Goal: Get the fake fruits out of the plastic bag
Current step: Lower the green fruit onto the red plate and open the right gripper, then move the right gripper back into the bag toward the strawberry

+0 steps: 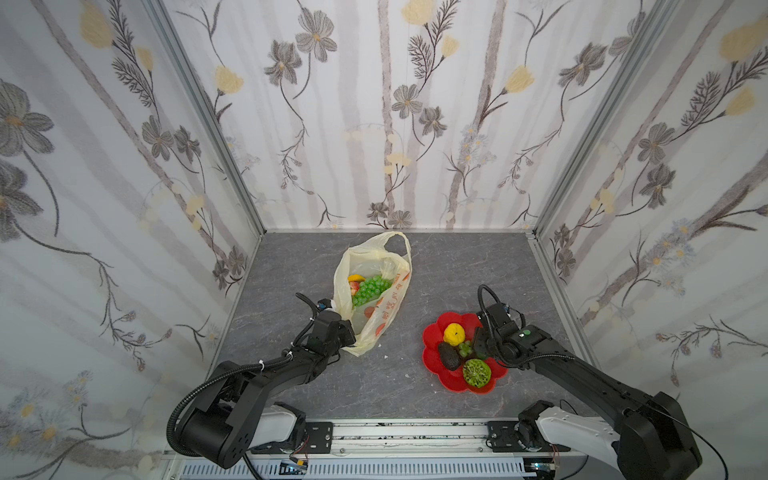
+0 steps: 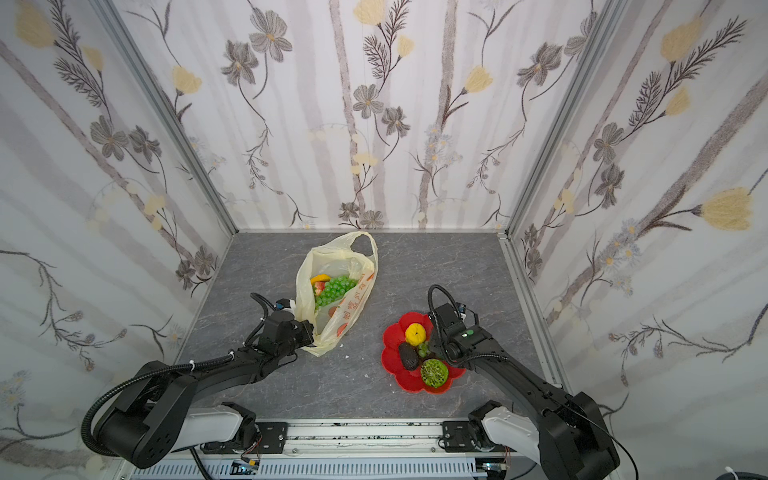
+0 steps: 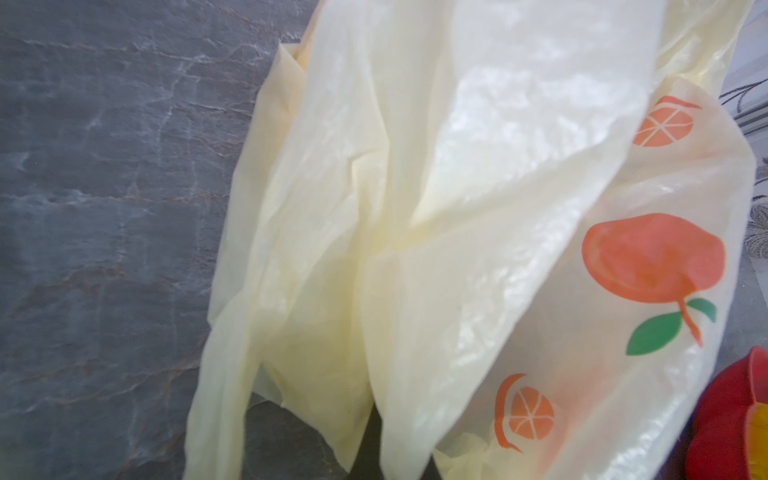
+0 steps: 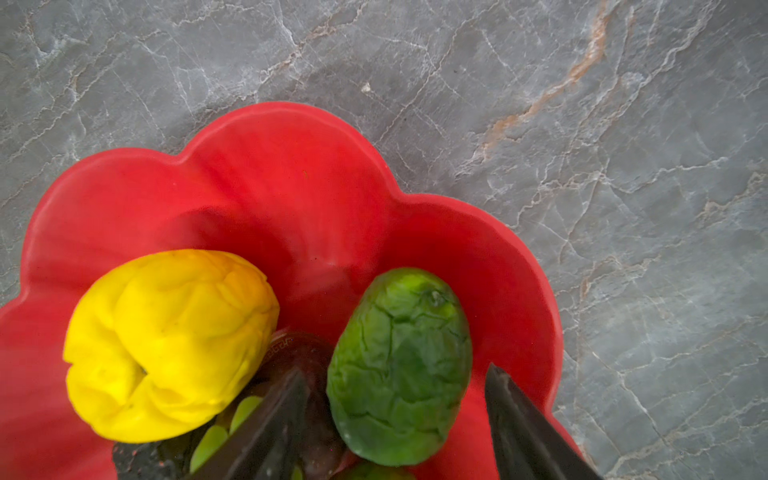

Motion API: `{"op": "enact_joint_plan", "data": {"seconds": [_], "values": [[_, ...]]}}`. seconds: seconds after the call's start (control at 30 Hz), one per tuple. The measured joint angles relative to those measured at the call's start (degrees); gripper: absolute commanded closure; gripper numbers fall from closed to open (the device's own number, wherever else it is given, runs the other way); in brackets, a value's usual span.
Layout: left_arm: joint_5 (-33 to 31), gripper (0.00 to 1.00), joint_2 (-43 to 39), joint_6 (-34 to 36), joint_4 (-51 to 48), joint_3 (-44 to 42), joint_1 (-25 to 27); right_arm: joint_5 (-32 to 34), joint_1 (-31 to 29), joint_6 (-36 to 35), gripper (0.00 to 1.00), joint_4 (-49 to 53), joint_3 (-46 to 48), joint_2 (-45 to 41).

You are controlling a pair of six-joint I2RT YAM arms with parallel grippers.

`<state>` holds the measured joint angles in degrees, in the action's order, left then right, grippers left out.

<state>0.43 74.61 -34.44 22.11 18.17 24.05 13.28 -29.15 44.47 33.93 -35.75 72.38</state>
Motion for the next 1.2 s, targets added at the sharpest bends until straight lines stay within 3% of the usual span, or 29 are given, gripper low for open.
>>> {"op": "enact_joint_plan", "data": {"seconds": [0.3, 0.53, 0.7, 0.9, 1.07, 1.2], "values": [[0.00, 1.00, -0.37, 0.15, 0.00, 0.00, 0.00, 0.59, -0.66, -0.87, 0.33, 2.27, -3.43, -3.52], [-0.04, 1.00, -0.63, 0.15, -0.02, 0.00, 0.00, -1.20, -7.82, -5.16, 0.36, -1.25, -11.87, -1.73], [-0.46, 1.00, -1.09, 0.15, 0.02, -0.11, 0.00, -3.26, -14.14, -7.28, 0.36, -7.78, -21.73, 9.01], [-0.87, 1.00, -4.22, -3.02, 0.13, -2.75, 0.00, -8.28, -20.68, -9.05, 0.36, -14.71, -37.86, 28.09], [-2.03, 1.00, -11.54, -7.48, -0.13, -6.32, 0.00, -11.98, -23.32, -10.97, 0.37, -16.04, -50.01, 41.18], [-3.56, 1.00, -17.92, -10.67, -1.49, -7.96, 0.00, -15.43, -24.72, -12.00, 0.37, -16.57, -54.27, 47.06]]}}
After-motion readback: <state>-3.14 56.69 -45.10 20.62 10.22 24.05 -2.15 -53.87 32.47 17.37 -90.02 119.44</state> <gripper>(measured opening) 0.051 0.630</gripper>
